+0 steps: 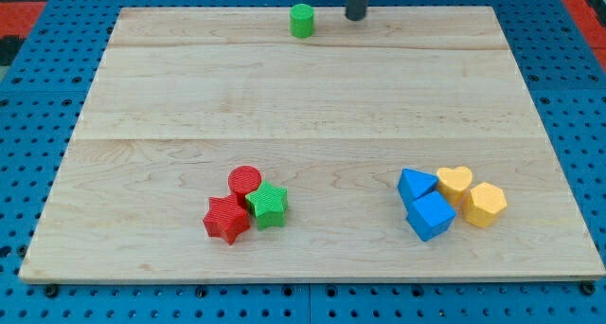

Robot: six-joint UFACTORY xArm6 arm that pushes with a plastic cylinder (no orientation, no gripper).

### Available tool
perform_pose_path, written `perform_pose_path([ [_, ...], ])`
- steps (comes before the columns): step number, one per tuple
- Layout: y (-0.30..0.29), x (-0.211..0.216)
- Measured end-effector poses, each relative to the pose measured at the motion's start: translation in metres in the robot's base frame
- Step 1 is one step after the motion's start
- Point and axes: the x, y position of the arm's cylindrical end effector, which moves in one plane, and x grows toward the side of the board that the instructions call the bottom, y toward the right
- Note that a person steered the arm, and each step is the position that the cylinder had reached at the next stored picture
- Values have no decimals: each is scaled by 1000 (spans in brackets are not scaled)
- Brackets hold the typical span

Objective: Slide the green circle towards the group of blocks

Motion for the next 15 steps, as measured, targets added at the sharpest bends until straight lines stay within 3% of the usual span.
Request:
perform_pose_path([
  [1,-67,18],
  [2,-100,76],
  [3,-140,105],
  [4,-126,67],
  [6,-207,93],
  [9,-183,93],
  [11,-132,127],
  [15,-151,122],
])
